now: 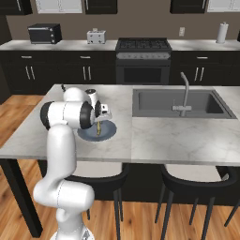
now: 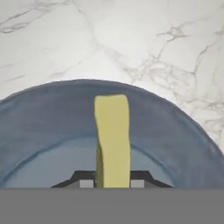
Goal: Retrieve the butter from the fridge and place it on a plate on the dining table. Then retrieve the butter knife by the fridge and place it near the plate.
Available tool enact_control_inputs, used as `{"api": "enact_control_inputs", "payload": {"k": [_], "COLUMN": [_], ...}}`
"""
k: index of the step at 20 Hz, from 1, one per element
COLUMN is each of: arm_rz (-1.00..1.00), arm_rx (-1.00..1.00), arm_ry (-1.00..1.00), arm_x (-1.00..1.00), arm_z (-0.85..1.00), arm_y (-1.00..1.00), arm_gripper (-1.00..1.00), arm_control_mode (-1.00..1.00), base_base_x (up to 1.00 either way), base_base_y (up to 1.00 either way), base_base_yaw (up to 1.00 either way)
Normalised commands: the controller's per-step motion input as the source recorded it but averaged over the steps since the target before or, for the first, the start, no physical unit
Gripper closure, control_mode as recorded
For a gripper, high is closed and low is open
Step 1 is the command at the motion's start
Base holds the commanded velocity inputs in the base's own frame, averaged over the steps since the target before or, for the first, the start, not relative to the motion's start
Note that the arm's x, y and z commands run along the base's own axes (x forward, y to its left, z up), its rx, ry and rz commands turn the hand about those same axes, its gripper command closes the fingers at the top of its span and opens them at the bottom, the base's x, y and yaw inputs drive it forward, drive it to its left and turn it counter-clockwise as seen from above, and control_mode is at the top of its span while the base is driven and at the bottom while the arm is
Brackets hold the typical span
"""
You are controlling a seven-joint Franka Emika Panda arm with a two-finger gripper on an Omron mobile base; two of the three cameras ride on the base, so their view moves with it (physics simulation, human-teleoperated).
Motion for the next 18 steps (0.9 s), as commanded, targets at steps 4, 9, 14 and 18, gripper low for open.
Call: {"api": "enact_control_inputs", "payload": {"k": [4, 9, 14, 18], "arm_rz": [0.00, -0.06, -0.06, -0.16], "arm_rx": [0.00, -0.07, -0.16, -0.19], "arm_ry": [0.00, 0.01, 0.03, 0.09], "arm_x": [0.00, 0.00, 0.00, 0.00], "arm_z": [0.00, 0.04, 0.17, 0.31], "arm_y": [0.08, 0.08, 0.00, 0.16], "arm_gripper": [-1.00, -1.00, -1.00, -1.00], "arm_control_mode": [-1.00, -1.00, -1.00, -1.00], "base_base_x": [0.00, 0.00, 0.00, 0.00], "base_base_y": [0.00, 0.00, 0.00, 0.00], "base_base_yaw": [0.00, 0.00, 0.00, 0.00]}}
